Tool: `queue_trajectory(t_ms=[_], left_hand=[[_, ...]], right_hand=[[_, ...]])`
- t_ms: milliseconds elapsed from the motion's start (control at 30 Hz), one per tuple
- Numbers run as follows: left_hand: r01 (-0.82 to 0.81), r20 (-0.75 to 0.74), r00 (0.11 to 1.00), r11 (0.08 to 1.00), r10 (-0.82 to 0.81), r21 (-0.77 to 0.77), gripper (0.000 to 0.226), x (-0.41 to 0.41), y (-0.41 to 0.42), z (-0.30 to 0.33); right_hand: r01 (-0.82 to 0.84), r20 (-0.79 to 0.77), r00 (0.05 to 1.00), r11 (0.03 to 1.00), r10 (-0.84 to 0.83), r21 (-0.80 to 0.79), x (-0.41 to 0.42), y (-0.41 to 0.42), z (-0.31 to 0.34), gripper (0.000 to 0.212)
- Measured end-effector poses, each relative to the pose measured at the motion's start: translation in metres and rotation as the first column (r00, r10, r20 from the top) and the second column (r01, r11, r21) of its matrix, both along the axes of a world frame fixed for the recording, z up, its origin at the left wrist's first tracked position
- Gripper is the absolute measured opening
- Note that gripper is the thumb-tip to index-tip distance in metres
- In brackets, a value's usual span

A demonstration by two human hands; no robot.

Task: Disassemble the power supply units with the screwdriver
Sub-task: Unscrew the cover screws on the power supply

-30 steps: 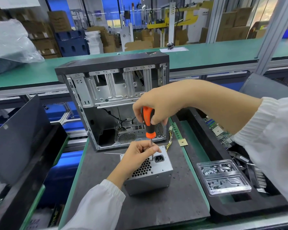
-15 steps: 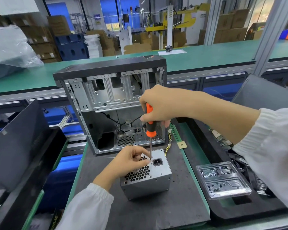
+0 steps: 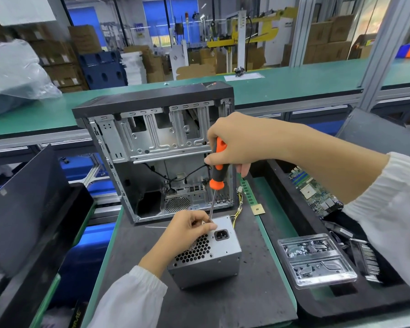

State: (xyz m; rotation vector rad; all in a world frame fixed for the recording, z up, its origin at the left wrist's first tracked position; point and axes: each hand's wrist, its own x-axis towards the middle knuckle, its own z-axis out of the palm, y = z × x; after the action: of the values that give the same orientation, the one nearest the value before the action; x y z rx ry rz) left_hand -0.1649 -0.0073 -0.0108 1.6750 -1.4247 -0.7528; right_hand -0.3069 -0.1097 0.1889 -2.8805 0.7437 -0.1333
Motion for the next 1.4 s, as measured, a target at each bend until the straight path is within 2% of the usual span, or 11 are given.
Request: queue_trajectory(t_ms=[133,267,333,400,500,567,700,767,933,1133,1400], left_hand=[[-0.168,0.102,0.98,0.984,0.173,-0.05,0.024,0.001,-0.008,-0.002],[-0.25,0.151,0.957,0.968,0.246,0.006,0.03,-0.005,-0.017,-0.001],[-0.272,-0.09,0.957,0.96,0.277,0.066,0.032,-0.004,-0.021,0.001],[-0.229,-0.377,0.891,0.967,0.254,0.108,0.03,-0.005,-0.024,0.003],[-0.147,-0.532,0.826,0.982,0.189,0.12,0.03,-0.011,-0.026,0.003],[-0.125,-0.505,0.848,0.987,0.161,0.106,0.031,-0.015,-0.027,0.0],[-0.046,-0.272,0.961,0.999,0.038,-0.021,0.035,-0.018,-0.02,-0.008],[0.011,-0.217,0.976,0.997,-0.026,-0.07,0.03,-0.018,-0.015,-0.01],[0.071,-0.203,0.975,0.992,-0.091,-0.103,0.016,-0.016,-0.011,-0.01],[0.046,-0.187,0.98,0.99,-0.071,-0.134,0.015,-0.018,-0.011,-0.011],[-0.023,-0.187,0.982,0.989,-0.005,-0.147,0.013,-0.026,-0.014,-0.012]], right_hand=[[0.025,0.038,0.999,0.997,-0.023,-0.068,-0.003,-0.005,-0.003,0.026],[0.058,0.048,0.997,0.992,-0.053,-0.111,-0.009,-0.01,-0.002,0.027],[0.07,0.016,0.997,0.993,-0.069,-0.091,-0.014,-0.011,-0.004,0.028],[0.073,-0.022,0.997,0.997,-0.074,-0.029,-0.018,-0.009,-0.007,0.026],[0.068,-0.05,0.996,0.997,-0.069,-0.029,-0.021,-0.004,-0.012,0.024],[0.072,-0.059,0.996,0.997,-0.073,-0.017,-0.021,-0.003,-0.014,0.024],[0.083,-0.076,0.994,0.996,-0.084,-0.024,-0.02,-0.003,-0.018,0.024],[0.085,-0.078,0.993,0.996,-0.087,-0.034,-0.02,-0.004,-0.019,0.024],[0.087,-0.077,0.993,0.996,-0.087,-0.012,-0.02,-0.004,-0.025,0.022],[0.062,-0.051,0.996,0.993,-0.068,-0.097,-0.02,-0.001,-0.027,0.028],[0.049,-0.052,0.997,0.994,-0.054,-0.094,-0.023,-0.001,-0.026,0.029]])
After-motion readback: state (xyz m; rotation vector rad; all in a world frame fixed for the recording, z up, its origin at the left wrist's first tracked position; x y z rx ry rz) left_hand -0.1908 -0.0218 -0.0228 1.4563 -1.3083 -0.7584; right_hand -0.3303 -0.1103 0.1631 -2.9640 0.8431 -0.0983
